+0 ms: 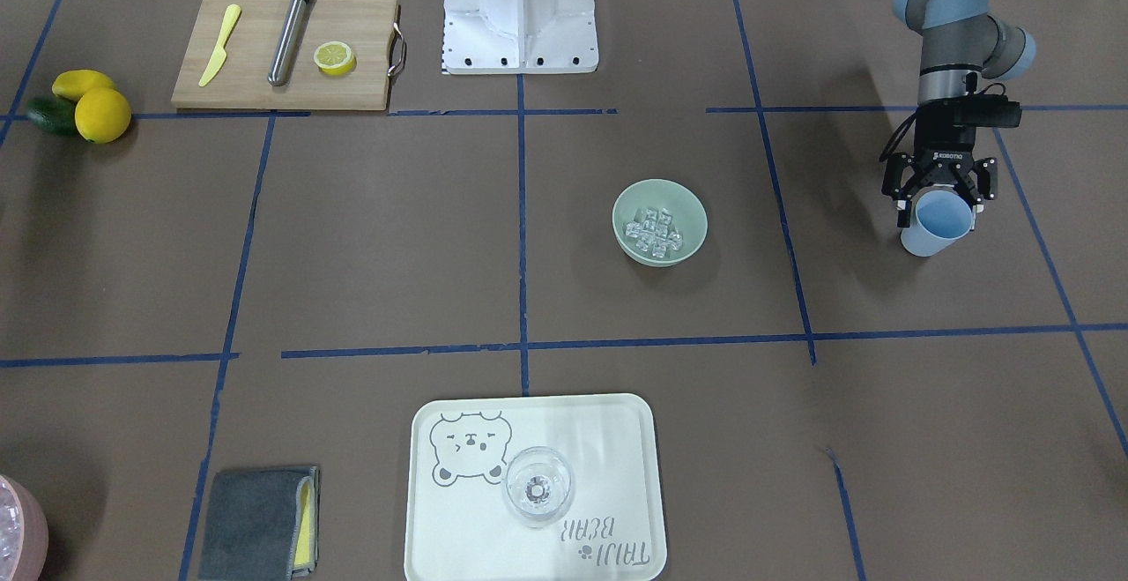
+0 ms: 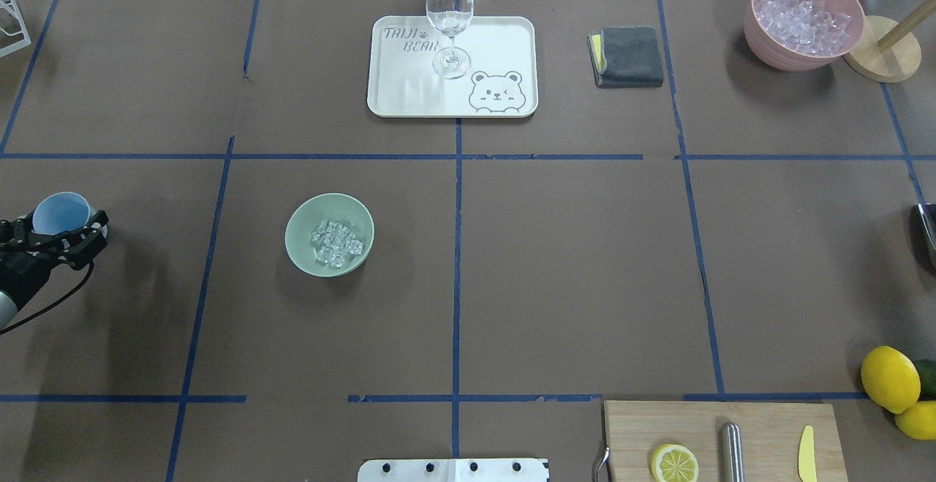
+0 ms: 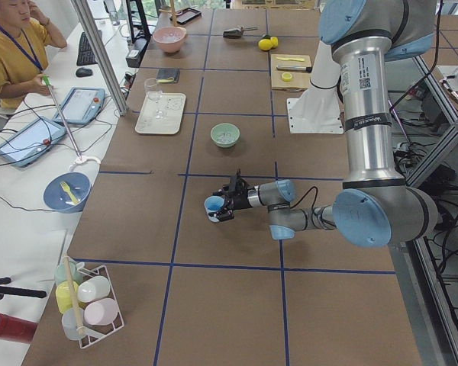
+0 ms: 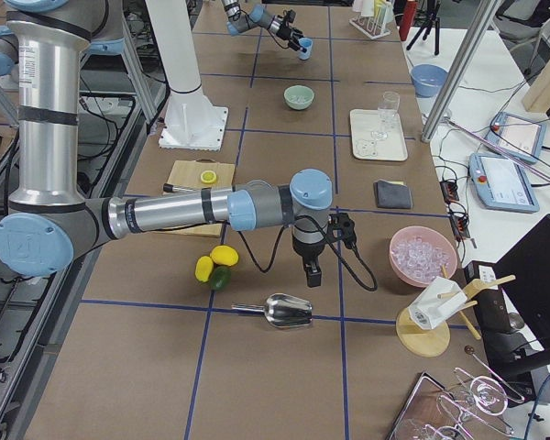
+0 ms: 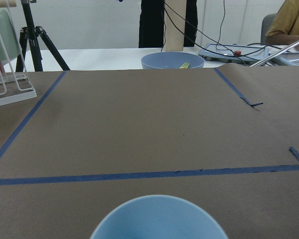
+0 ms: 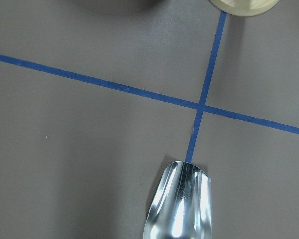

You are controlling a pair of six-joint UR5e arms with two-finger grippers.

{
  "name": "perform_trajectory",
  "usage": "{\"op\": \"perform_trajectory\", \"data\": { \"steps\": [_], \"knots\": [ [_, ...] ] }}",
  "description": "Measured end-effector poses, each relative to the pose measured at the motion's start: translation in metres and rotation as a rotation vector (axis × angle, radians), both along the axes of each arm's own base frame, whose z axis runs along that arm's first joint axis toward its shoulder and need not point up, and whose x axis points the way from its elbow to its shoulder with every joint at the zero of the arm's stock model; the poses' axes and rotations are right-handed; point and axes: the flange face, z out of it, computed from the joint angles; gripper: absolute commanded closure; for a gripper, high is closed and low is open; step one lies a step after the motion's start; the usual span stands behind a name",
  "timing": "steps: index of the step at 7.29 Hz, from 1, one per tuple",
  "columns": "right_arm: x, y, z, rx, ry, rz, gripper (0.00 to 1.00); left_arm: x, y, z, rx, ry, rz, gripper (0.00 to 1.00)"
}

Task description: Pour ice into bowl

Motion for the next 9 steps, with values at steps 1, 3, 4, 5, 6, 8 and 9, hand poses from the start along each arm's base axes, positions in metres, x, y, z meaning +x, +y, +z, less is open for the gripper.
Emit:
{"op": "perform_trajectory", "data": {
  "steps": [1,3,4,5,6,8,9],
  "knots": [
    [0.000,0.000,0.000,-0.001,0.000,0.001,0.00,-0.001,0.001,-0.008,0.012,-0.012,0.038,0.00],
    [0.000,0.000,0.000,0.000,0.000,0.002,0.00,-0.017,-0.005,-0.023,0.028,-0.034,0.103,0.00],
    [0.000,0.000,-0.001,0.001,0.000,0.002,0.00,-0.031,-0.014,-0.029,0.042,-0.057,0.116,0.00],
    [0.001,0.000,-0.001,0.000,0.000,0.002,0.00,-0.042,-0.021,-0.031,0.050,-0.073,0.119,0.00],
    [0.001,0.001,-0.001,0.000,0.000,0.003,0.00,-0.051,-0.027,-0.033,0.050,-0.073,0.126,0.00],
    [0.001,0.001,0.000,-0.001,-0.001,0.003,0.00,-0.081,-0.042,-0.039,0.023,-0.057,0.214,0.00],
    [0.001,0.001,0.000,-0.001,0.000,0.003,0.00,-0.108,-0.057,-0.042,0.024,-0.114,0.271,0.00]
  ]
}}
